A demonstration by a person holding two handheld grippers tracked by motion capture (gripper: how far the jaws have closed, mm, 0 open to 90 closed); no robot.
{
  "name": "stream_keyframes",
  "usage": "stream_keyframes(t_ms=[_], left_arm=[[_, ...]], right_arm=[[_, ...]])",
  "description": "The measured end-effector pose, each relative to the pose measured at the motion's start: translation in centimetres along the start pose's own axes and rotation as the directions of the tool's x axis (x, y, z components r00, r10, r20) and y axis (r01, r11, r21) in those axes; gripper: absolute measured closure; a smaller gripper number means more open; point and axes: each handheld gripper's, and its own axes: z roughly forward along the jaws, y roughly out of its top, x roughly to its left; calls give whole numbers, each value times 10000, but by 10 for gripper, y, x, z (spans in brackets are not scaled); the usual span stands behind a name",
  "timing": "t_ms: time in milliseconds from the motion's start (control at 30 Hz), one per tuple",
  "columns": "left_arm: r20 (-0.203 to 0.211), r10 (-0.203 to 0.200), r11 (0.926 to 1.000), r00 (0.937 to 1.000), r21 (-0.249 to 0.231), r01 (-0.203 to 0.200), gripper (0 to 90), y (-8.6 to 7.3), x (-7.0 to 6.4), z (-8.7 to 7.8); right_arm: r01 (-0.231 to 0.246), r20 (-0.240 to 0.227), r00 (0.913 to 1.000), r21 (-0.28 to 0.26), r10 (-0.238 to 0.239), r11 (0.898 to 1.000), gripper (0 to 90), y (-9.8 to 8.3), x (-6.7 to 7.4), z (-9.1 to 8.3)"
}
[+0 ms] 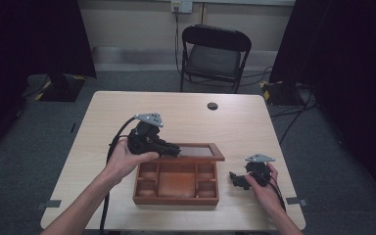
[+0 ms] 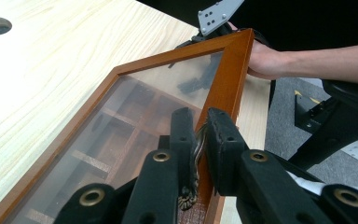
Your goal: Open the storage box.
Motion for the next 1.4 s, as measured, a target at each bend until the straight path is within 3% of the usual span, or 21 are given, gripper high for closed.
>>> stream_keyframes(t_ms=[433,767,1400], left_arm=[[-119,-151,9999,9998,8,151,815,7,4,-3],[-263,-7,9996,9997,266,14,816,12,2,-2],[-437,66,10000,9990,49,-64,820,15,3,-2]], right_arm=[[4,1,10000,1,-4,10000,0,0,0,0],[1,1,10000,2,-1,10000,0,0,0,0],[4,0,10000,4,-4,10000,0,0,0,0]])
